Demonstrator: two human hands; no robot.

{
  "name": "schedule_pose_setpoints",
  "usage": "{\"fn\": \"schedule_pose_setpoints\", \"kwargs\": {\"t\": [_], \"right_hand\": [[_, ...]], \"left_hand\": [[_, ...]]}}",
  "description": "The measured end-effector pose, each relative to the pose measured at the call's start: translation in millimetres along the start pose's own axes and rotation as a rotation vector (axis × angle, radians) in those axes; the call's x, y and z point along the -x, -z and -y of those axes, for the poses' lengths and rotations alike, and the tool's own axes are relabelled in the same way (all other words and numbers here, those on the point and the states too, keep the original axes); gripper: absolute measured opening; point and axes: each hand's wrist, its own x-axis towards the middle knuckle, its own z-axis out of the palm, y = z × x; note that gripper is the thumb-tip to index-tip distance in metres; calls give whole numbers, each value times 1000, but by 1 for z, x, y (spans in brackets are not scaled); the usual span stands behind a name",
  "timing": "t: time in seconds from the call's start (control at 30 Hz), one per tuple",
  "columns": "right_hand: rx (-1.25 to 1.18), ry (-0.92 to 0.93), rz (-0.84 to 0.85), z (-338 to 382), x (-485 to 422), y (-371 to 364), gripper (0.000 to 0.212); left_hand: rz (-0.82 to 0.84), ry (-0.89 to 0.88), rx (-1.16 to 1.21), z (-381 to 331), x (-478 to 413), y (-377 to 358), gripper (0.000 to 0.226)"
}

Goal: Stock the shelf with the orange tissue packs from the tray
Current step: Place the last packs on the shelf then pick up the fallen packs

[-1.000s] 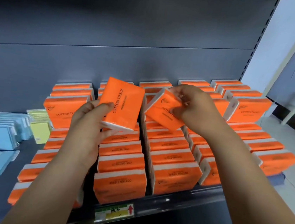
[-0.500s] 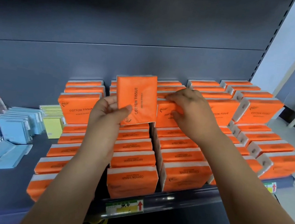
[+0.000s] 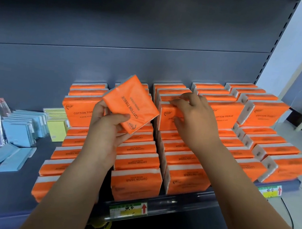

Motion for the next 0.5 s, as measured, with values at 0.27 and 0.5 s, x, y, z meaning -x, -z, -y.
{"fn": "schedule_pose_setpoints", "kwargs": {"t": [0.27,0.5], "right_hand": [[-35,-40,0,-5,2,-1,46],[-5,-86,-52,-3,4,-3,44]], "left_hand": [[32,10,-26,-1,0,-2,33],[-50,-154,-178,-5,-4,-2,30]]}}
